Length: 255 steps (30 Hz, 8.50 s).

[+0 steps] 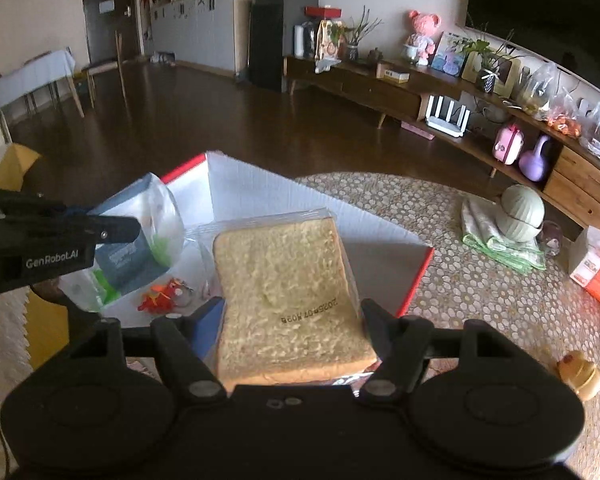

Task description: Organize objects

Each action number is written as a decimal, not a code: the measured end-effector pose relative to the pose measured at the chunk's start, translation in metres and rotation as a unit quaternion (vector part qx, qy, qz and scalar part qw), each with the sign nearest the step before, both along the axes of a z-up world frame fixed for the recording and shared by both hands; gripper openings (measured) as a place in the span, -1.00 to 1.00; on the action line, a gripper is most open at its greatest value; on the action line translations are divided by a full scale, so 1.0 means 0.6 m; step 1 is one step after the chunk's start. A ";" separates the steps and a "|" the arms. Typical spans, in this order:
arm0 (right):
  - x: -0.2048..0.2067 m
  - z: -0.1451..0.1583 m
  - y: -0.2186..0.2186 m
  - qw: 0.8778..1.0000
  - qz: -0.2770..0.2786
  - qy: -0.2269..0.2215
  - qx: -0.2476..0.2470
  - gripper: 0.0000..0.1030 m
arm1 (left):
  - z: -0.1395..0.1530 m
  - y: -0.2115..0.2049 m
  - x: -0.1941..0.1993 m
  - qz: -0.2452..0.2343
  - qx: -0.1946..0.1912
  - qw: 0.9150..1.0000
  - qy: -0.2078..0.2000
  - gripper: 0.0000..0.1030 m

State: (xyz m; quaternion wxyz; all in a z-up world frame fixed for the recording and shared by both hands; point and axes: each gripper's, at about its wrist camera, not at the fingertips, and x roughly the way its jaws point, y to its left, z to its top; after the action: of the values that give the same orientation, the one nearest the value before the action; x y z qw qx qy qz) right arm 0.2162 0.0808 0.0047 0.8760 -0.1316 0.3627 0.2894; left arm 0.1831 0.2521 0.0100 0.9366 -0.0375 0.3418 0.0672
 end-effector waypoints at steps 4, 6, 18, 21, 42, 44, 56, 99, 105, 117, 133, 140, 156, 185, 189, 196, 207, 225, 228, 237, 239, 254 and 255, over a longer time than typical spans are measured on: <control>0.017 -0.027 0.019 1.000 -0.001 0.007 -0.022 0.41 | -0.019 0.001 0.029 -0.004 0.000 1.000 0.014 -0.77; 0.017 -0.035 0.026 0.999 0.007 0.001 -0.036 0.40 | -0.032 -0.003 0.044 -0.011 0.003 1.000 0.025 -0.77; 0.007 -0.060 0.054 0.996 0.058 -0.004 -0.067 0.44 | -0.089 -0.004 0.098 -0.019 -0.019 0.996 0.090 -0.77; 0.005 -0.055 0.050 0.996 0.066 -0.007 -0.064 0.52 | -0.099 0.002 0.104 -0.016 -0.038 0.994 0.103 -0.77; -0.066 0.040 -0.054 0.996 0.085 -0.032 0.017 0.69 | -0.049 0.002 0.046 0.018 -0.064 0.997 0.049 0.43; -0.076 0.050 -0.071 0.996 0.080 -0.033 0.026 0.69 | -0.039 -0.003 0.033 0.018 -0.065 0.997 0.042 0.43; -0.131 0.079 -0.174 0.995 0.057 -0.041 0.066 0.70 | 0.015 -0.070 -0.043 -0.017 -0.050 0.999 0.002 0.43; -0.114 -0.109 -0.475 0.994 -0.105 0.024 0.019 0.73 | -0.112 -0.474 0.005 -0.163 -0.017 0.986 0.012 0.97; -0.097 -0.141 -0.455 0.995 -0.096 0.036 0.016 0.70 | -0.151 -0.492 0.055 -0.162 -0.025 0.986 0.042 0.97; -0.058 -0.183 -0.421 0.993 -0.114 0.042 0.011 0.45 | -0.205 -0.529 0.125 -0.172 -0.029 0.982 0.078 0.97; -0.042 -0.186 -0.416 0.989 -0.145 0.030 0.001 -0.23 | -0.227 -0.544 0.140 -0.178 -0.022 0.981 0.074 0.69; -0.044 -0.181 -0.426 0.987 -0.156 0.040 0.012 -0.57 | -0.222 -0.539 0.134 -0.195 -0.020 0.978 0.068 0.02; -0.101 -0.142 -0.478 0.982 -0.173 0.065 0.048 -0.60 | -0.207 -0.495 0.059 -0.206 -0.068 0.974 0.067 -0.10; -0.158 -0.018 -0.442 0.989 -0.130 0.012 0.070 -0.71 | -0.115 -0.389 -0.093 -0.200 -0.103 0.974 0.028 -0.10; -0.147 0.029 -0.403 0.991 -0.094 -0.005 0.090 -0.71 | -0.083 -0.358 -0.101 -0.186 -0.102 0.977 0.011 -0.10; -0.105 0.088 -0.294 0.993 -0.037 -0.020 0.109 -0.71 | -0.013 -0.278 -0.105 -0.128 -0.087 0.987 -0.040 -0.10; -0.054 0.087 -0.119 0.995 0.010 -0.013 0.097 -0.71 | 0.022 -0.121 -0.065 -0.039 -0.051 0.995 -0.071 -0.10; 0.017 -0.016 -0.003 1.000 0.007 0.022 0.019 -0.71 | -0.072 0.013 0.071 -0.024 -0.039 0.998 0.036 -0.10; 0.025 -0.020 0.003 1.000 0.007 0.024 0.017 -0.71 | -0.088 0.015 0.082 -0.023 -0.042 0.998 0.051 -0.10; 0.020 -0.007 -0.009 0.999 0.026 0.023 0.040 -0.19 | -0.108 0.021 0.088 -0.016 -0.054 0.996 0.074 0.07; 0.015 0.000 -0.014 0.998 0.026 0.018 0.049 -0.02 | -0.106 0.025 0.085 -0.013 -0.060 0.996 0.067 0.20; -0.049 0.059 -0.058 0.995 0.043 -0.005 0.085 0.18 | -0.050 0.015 0.009 -0.011 -0.051 0.999 0.004 0.42; -0.055 0.063 -0.061 0.995 0.045 -0.007 0.087 0.18 | -0.046 0.015 -0.002 -0.006 -0.050 0.999 -0.001 0.42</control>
State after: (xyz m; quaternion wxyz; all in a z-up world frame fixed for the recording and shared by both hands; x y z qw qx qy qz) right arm 0.1831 0.0439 0.0428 0.8726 -0.0732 0.3238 0.3582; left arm 0.1820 0.2609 -0.0178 0.9343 -0.0826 0.3441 0.0440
